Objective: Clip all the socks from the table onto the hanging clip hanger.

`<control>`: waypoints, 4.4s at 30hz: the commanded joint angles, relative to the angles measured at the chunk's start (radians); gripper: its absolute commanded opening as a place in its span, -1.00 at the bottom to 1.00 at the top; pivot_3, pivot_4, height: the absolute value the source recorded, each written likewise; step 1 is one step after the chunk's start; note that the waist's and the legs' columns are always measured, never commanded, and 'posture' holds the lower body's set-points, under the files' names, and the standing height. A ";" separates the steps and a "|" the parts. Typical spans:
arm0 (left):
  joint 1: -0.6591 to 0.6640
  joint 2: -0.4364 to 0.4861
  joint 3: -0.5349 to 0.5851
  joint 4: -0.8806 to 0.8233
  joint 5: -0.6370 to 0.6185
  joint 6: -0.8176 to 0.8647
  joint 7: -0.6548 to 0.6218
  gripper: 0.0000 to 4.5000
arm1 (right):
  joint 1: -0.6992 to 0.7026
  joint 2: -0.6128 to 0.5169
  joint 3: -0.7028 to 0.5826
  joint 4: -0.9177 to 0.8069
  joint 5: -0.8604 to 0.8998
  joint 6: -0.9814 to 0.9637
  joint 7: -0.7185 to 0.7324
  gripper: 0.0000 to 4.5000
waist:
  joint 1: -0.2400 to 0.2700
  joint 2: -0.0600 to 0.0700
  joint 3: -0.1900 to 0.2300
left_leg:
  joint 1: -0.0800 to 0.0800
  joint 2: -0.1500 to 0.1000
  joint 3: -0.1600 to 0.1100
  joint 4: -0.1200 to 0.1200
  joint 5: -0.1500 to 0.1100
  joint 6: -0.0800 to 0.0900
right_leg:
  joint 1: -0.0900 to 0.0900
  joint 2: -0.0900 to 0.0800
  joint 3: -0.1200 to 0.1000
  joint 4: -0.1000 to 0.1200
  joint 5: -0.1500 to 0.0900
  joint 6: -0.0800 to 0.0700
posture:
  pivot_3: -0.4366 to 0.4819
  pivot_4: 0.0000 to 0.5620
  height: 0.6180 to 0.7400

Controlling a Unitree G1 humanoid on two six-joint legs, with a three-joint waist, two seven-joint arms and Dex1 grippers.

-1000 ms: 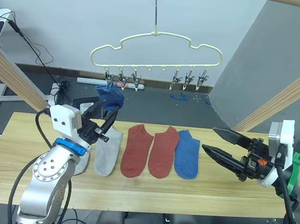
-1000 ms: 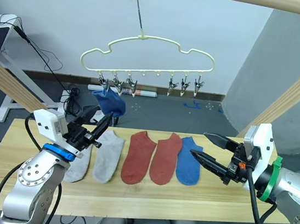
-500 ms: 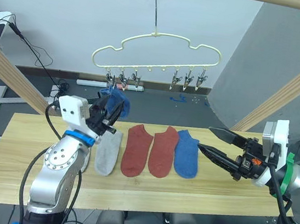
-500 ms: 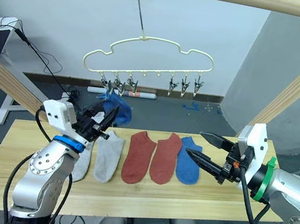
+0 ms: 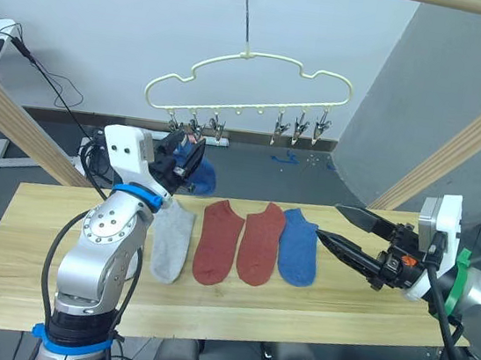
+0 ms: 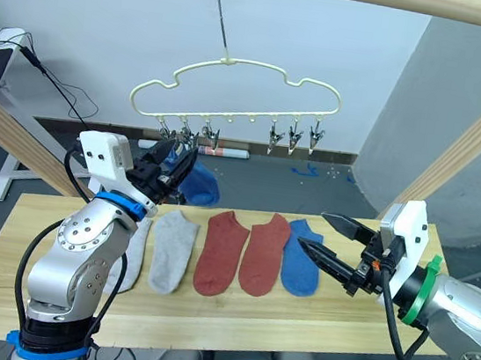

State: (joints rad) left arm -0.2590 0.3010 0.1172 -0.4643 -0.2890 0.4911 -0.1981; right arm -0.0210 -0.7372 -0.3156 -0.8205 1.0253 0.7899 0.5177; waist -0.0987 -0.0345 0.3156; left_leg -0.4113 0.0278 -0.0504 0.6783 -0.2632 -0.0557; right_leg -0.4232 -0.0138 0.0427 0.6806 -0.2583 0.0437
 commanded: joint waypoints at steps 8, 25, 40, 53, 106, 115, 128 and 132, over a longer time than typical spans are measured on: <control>-0.079 -0.009 0.002 0.010 0.009 0.026 0.027 -0.03 | 0.040 -0.009 -0.013 -0.075 0.038 -0.035 -0.058 0.38 | -0.010 0.000 0.000 | 0.000 0.000 0.000 0.000 0.000 0.000 | 0.000 0.000 0.000 0.000 0.000 0.001 | -0.68 0.14 1.00; -0.059 0.024 0.026 0.049 0.019 -0.024 -0.016 -0.03 | 0.057 -0.011 0.001 -0.084 0.040 -0.047 -0.092 0.38 | -0.017 0.000 0.002 | 0.000 0.000 0.000 -0.001 0.000 0.000 | 0.000 0.000 0.000 -0.001 -0.002 0.004 | -0.70 0.18 1.00; -0.097 0.016 0.012 0.090 0.038 -0.037 -0.001 -0.03 | 0.040 -0.014 0.024 -0.074 0.032 -0.051 -0.101 0.38 | -0.016 -0.001 0.003 | 0.000 0.000 0.000 -0.001 0.000 0.000 | 0.000 0.000 0.001 -0.002 -0.003 0.005 | -0.67 0.17 1.00; -0.159 -0.002 0.012 0.175 0.055 -0.071 0.008 -0.03 | 0.053 -0.015 0.029 -0.083 0.032 -0.054 -0.122 0.38 | -0.017 -0.001 0.004 | -0.001 0.000 0.000 -0.002 0.000 0.000 | 0.000 0.000 0.001 -0.003 -0.003 0.005 | -0.72 0.19 1.00; -0.239 -0.048 0.196 0.092 -0.270 0.192 0.043 -0.88 | -0.322 -0.037 0.322 0.179 -0.105 0.245 -0.323 0.99 | -0.036 -0.002 0.013 | -0.005 0.000 0.000 -0.003 0.000 0.000 | -0.003 0.000 0.000 -0.007 -0.003 0.006 | -0.64 0.22 1.00; -0.261 -0.060 0.255 0.033 -0.457 0.344 0.136 -0.88 | -0.479 0.118 0.422 0.281 -0.220 0.402 -0.417 0.99 | -0.038 -0.001 0.019 | -0.006 0.000 0.000 -0.006 0.000 0.000 | -0.005 -0.001 0.000 -0.007 0.000 0.002 | -0.58 0.34 1.00; -0.228 -0.015 0.282 -0.004 -0.536 0.387 0.200 -0.88 | -0.506 0.224 0.659 0.490 -0.525 0.411 -0.407 0.99 | -0.032 0.000 0.038 | -0.011 0.000 0.002 -0.012 0.000 0.000 | -0.017 -0.003 0.003 -0.006 0.000 0.002 | -0.50 0.42 1.00; -0.224 -0.004 0.278 -0.011 -0.547 0.387 0.217 -0.88 | -0.533 0.254 0.694 0.585 -0.614 0.337 -0.367 0.99 | -0.031 0.000 0.042 | -0.011 -0.001 0.002 -0.012 0.000 0.000 | -0.017 -0.003 0.003 -0.006 0.000 0.002 | -0.46 0.45 1.00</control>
State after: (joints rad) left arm -0.4895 0.2824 0.3834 -0.4335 -0.8243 0.8831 0.0112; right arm -0.5424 -0.4858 0.3737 -0.2363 0.4434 1.1606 0.1302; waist -0.1300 -0.0340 0.3573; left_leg -0.4223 0.0270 -0.0479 0.6660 -0.2633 -0.0559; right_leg -0.4403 -0.0170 0.0454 0.6751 -0.2583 0.0454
